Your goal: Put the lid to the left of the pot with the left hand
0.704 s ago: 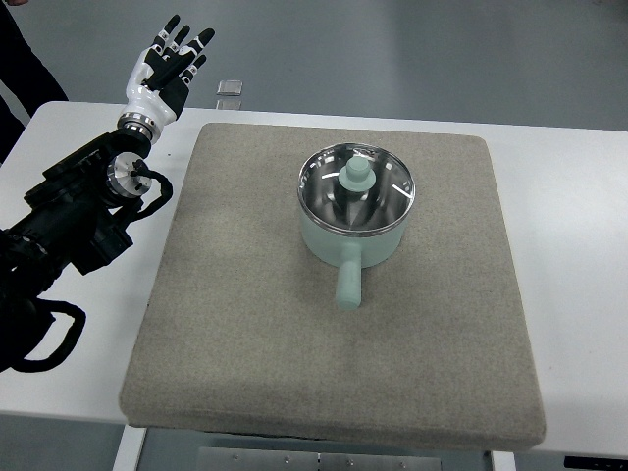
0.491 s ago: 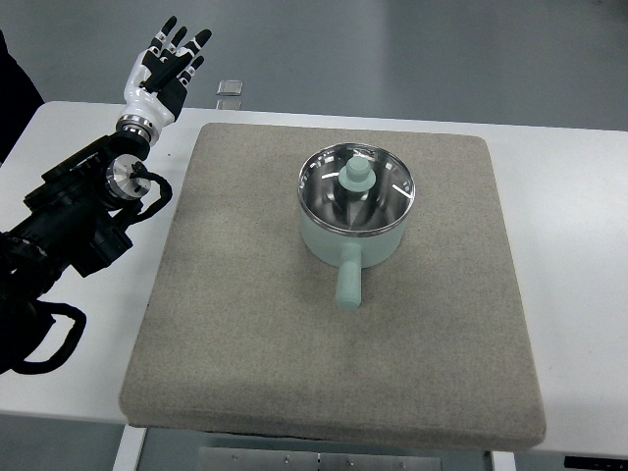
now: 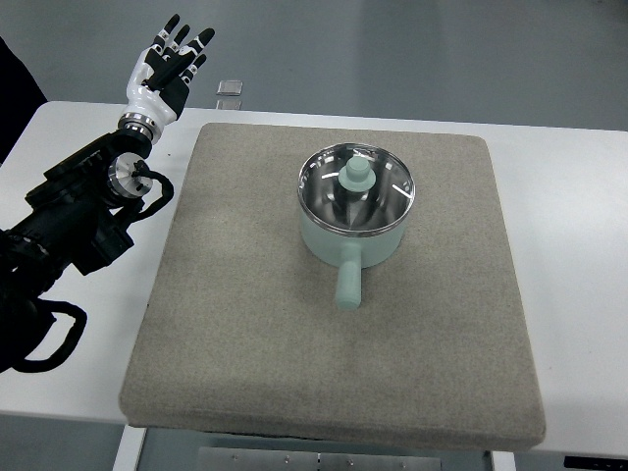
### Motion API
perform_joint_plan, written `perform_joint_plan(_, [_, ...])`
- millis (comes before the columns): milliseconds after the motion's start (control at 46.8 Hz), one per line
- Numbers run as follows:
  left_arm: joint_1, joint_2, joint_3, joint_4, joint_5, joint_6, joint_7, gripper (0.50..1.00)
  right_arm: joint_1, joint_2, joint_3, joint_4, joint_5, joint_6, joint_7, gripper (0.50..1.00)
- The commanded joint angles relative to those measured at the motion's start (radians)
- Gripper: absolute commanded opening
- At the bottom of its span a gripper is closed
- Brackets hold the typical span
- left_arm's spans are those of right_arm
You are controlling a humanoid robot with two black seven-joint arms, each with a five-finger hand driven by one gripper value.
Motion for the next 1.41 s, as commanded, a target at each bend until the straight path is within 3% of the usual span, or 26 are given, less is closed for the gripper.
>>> perform_joint_plan(0, [-0.015, 0.000, 0.038, 0.001, 0.011, 0.004, 0.000, 0.996, 0.000, 0.000, 0.000, 0.000, 0.000, 0.000, 0.000, 0.924])
perform_joint_plan(448, [-0.155, 0.007, 0.521, 0.000, 0.183, -0.024, 0.000, 0.996, 0.000, 0.000, 0.000, 0.000, 0.000, 0.000, 0.000, 0.924])
perform_joint_plan(576, [-0.193, 0.005, 0.556, 0.000, 0.313, -0.038, 0.000, 0.996, 0.000, 0.000, 0.000, 0.000, 0.000, 0.000, 0.000, 0.924])
perform_joint_plan(769, [-0.259, 0.007, 0.558, -0.043, 0.612, -0.143, -0.004, 0.996, 0.000, 0.000, 0.000, 0.000, 0.000, 0.000, 0.000, 0.924])
perform_joint_plan(854, [-0.298, 0.014, 0.558, -0.077, 0.773, -0.157, -0.010, 0.996, 0.000, 0.000, 0.000, 0.000, 0.000, 0.000, 0.000, 0.924])
perform_joint_plan(1153, [-0.368, 0.017, 0.618, -0.138, 1.043, -0.160, -0.218, 0.994, 0.000, 0.000, 0.000, 0.000, 0.000, 0.000, 0.000, 0.924])
perform_joint_plan(1388, [-0.448, 0.017, 0.819, -0.145, 1.054, -0.159, -0.218, 0.992, 0.000, 0.000, 0.000, 0.000, 0.000, 0.000, 0.000, 0.924])
